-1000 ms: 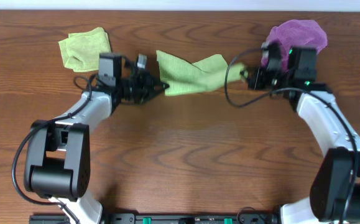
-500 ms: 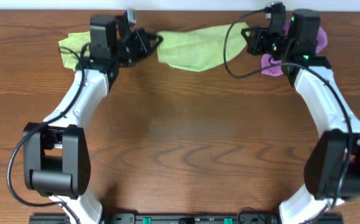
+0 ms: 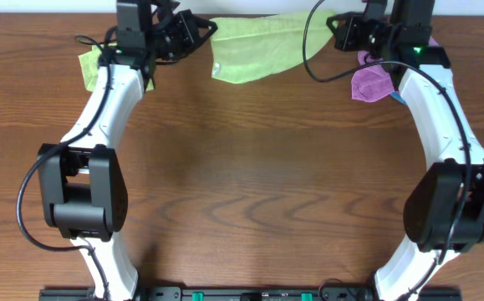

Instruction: Fold the cloth

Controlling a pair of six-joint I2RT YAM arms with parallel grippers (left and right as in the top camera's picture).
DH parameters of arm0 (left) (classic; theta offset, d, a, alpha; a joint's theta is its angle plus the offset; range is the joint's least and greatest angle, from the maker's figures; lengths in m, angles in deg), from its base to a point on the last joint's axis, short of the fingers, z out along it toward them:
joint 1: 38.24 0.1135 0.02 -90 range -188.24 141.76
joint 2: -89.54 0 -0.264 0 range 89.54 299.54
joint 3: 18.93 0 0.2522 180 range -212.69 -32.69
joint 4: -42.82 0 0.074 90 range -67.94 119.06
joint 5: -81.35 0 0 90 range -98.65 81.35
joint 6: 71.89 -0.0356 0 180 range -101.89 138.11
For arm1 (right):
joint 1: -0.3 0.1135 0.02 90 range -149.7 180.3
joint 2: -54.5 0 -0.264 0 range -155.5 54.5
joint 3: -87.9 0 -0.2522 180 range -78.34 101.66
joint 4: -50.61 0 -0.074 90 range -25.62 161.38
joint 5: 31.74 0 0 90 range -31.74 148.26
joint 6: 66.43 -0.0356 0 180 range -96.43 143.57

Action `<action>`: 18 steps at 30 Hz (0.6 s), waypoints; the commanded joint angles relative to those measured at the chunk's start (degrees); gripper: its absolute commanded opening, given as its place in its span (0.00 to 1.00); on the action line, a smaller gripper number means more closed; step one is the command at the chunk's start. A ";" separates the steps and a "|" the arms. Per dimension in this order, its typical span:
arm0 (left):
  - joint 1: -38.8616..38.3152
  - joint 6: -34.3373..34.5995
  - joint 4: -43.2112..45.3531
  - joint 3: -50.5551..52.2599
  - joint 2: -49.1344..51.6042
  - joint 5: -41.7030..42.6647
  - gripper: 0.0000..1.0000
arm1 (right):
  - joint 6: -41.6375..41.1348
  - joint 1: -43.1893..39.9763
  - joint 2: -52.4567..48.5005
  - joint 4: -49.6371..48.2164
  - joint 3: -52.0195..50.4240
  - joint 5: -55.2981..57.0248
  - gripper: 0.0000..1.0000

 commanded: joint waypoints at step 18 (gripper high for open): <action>1.38 -29.90 -41.51 -1.49 -0.72 11.58 0.06 | 16.57 2.49 3.96 35.26 0.87 2.25 0.02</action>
